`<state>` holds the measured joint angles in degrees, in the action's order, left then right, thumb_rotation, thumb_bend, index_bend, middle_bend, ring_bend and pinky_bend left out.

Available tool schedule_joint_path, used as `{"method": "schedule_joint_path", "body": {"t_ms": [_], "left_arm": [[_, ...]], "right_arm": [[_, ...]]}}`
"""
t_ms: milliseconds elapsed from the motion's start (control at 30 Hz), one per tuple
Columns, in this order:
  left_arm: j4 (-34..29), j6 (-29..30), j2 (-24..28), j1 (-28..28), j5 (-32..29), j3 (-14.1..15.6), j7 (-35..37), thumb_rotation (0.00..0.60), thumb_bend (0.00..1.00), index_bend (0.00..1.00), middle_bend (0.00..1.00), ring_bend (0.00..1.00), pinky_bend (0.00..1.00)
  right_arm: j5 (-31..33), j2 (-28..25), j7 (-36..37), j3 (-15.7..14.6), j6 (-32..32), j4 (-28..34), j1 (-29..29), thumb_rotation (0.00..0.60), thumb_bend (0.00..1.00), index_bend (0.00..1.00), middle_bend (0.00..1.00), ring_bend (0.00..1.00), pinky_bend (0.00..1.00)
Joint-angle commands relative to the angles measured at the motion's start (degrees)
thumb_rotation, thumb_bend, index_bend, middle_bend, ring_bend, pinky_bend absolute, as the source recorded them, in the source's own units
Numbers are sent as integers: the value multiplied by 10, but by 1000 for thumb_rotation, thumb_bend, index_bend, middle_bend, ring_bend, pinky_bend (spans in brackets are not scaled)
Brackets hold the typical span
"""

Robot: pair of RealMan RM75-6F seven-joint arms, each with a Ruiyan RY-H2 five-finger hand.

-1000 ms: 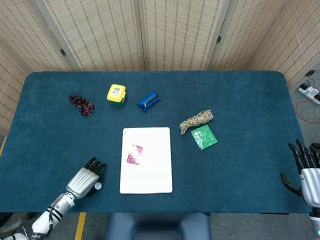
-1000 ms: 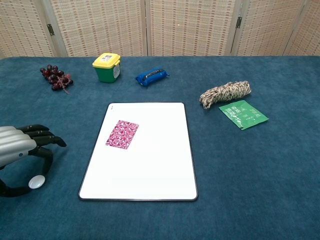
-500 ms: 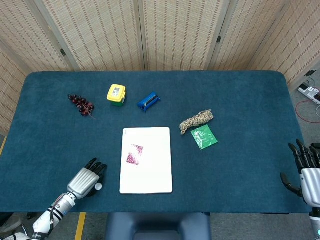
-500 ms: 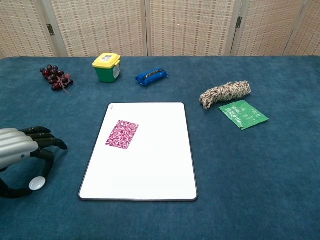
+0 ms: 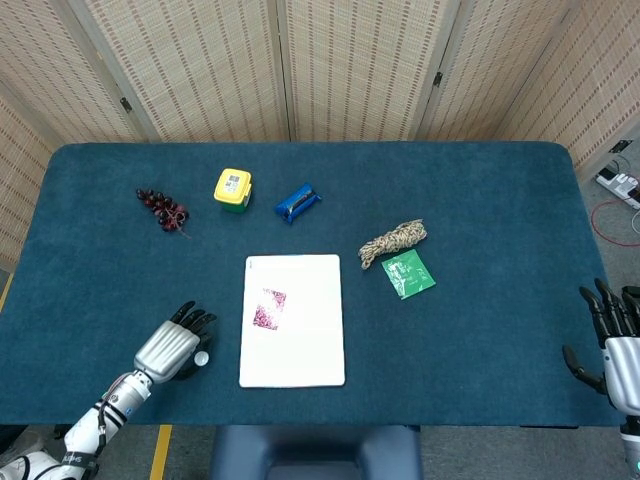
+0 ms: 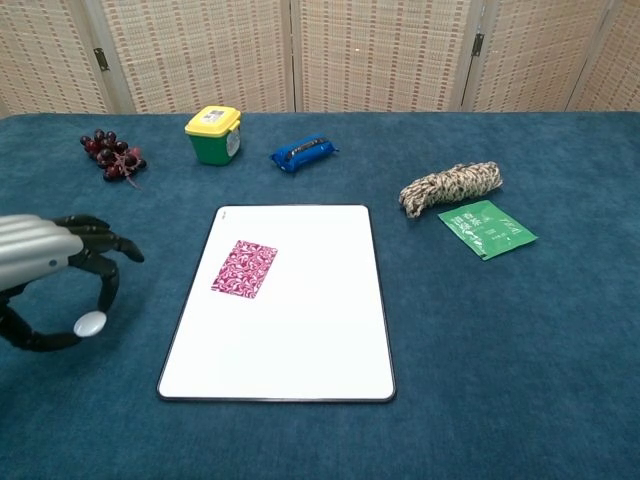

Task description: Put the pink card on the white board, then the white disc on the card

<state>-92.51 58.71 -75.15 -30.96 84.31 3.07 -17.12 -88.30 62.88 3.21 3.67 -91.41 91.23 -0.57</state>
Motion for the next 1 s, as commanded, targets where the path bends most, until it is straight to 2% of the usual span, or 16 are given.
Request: {"method": "schedule_joint_path", "body": {"t_ms": [33, 233, 333, 700, 1000], "left_arm": [[-5, -13, 6, -25, -10, -33, 18, 600, 376, 523, 182, 140, 0], [4, -63, -10, -75, -60, -87, 25, 600, 376, 519, 182, 131, 0], [13, -86, -24, -98, -82, -104, 15, 600, 376, 518, 182, 129, 0], [59, -136, -98, -168, -160, -132, -47, 600, 377, 513, 182, 127, 0], [97, -159, -140, -210, -245, -133, -102, 600, 376, 503, 182, 126, 0]], "right_arm": [[1, 0, 0, 0, 0, 0, -1, 600, 370, 0, 17, 95, 42], [3, -1, 1, -1, -2, -1, -4, 600, 369, 0, 17, 95, 42], [7, -1, 2, -1, -3, -1, -6, 600, 369, 0, 17, 95, 42], [14, -2, 7, 2, 3, -7, -6, 600, 370, 0, 17, 93, 42], [20, 0, 15, 2, 6, -15, -8, 600, 370, 0, 17, 93, 42]]}}
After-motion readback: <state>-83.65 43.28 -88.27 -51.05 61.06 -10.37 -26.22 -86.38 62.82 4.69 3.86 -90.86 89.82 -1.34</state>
